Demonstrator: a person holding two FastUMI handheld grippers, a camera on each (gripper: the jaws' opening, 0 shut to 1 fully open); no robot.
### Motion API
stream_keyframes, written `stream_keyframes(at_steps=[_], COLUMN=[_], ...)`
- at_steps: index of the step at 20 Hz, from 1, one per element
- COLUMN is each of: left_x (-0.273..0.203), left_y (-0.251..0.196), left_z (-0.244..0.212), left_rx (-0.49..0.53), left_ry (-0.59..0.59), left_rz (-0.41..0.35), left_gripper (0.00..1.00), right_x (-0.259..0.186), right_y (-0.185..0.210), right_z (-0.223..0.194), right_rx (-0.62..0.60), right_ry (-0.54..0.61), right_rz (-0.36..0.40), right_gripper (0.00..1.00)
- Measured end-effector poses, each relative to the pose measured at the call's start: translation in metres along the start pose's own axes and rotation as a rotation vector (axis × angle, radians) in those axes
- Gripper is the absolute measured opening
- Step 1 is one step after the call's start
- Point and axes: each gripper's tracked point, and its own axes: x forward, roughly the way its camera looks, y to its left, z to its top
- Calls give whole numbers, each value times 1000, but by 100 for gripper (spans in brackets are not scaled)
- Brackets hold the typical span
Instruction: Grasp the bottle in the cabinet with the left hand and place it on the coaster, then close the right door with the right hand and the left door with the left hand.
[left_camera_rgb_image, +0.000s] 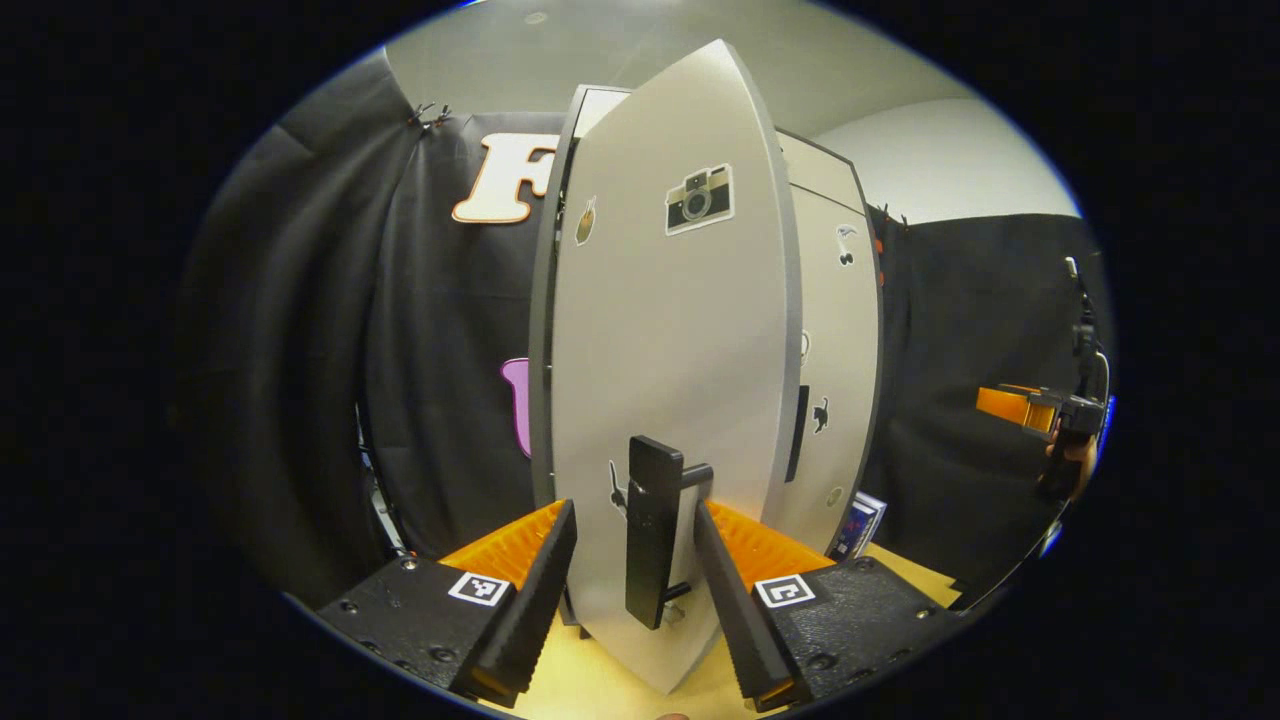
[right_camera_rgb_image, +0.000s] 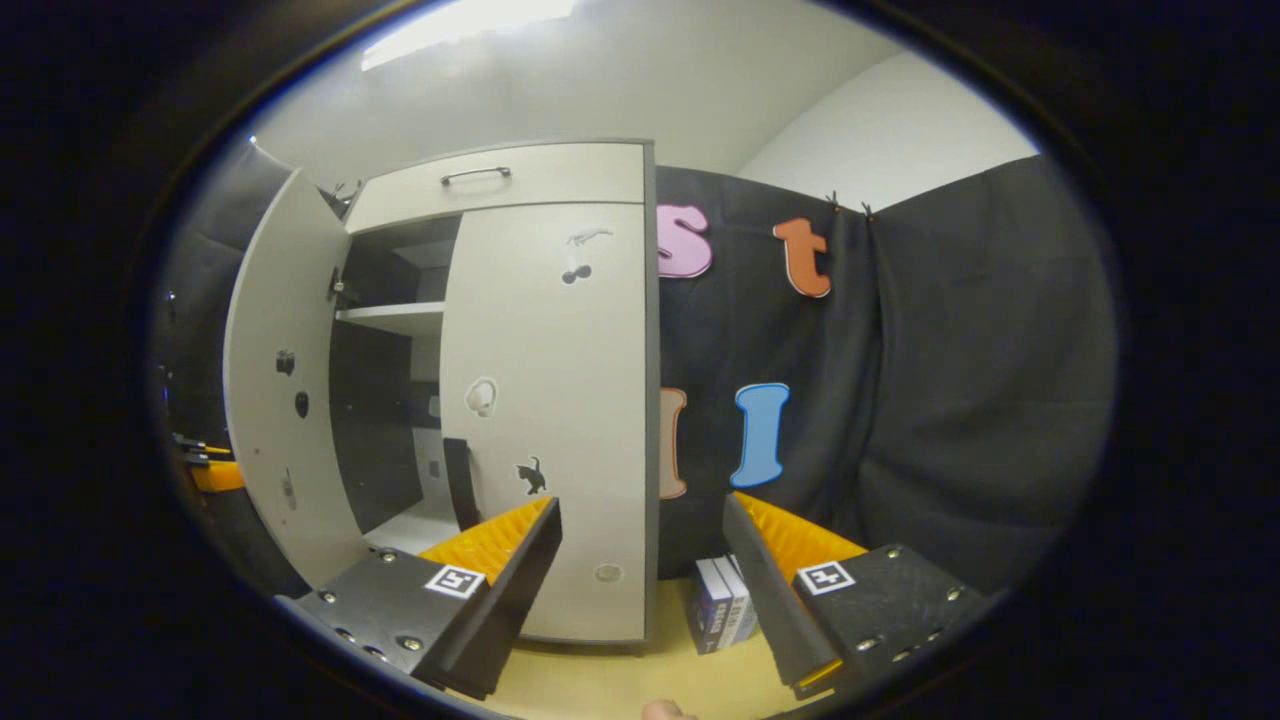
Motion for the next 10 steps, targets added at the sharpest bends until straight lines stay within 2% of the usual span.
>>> stream_keyframes(at_steps=[2,4,5,10], left_x=[8,19,24,32], left_y=[-9,-9,-6,-9], left_z=[1,1,0,-1], left_rx=[-2,-2,-5,-17], left_ry=[-3,-7,-5,-4], left_rz=[-25,-22,-2,-17], left_gripper=[68,68,75,77], right_x=[-3,-7,-9,-20], right_y=[-9,-17,-19,-35], right_z=[0,1,4,7], right_rx=[4,20,29,34], right_ry=[3,6,3,-1], right_rz=[-21,-36,-43,-80], right_gripper=[97,97,97,97])
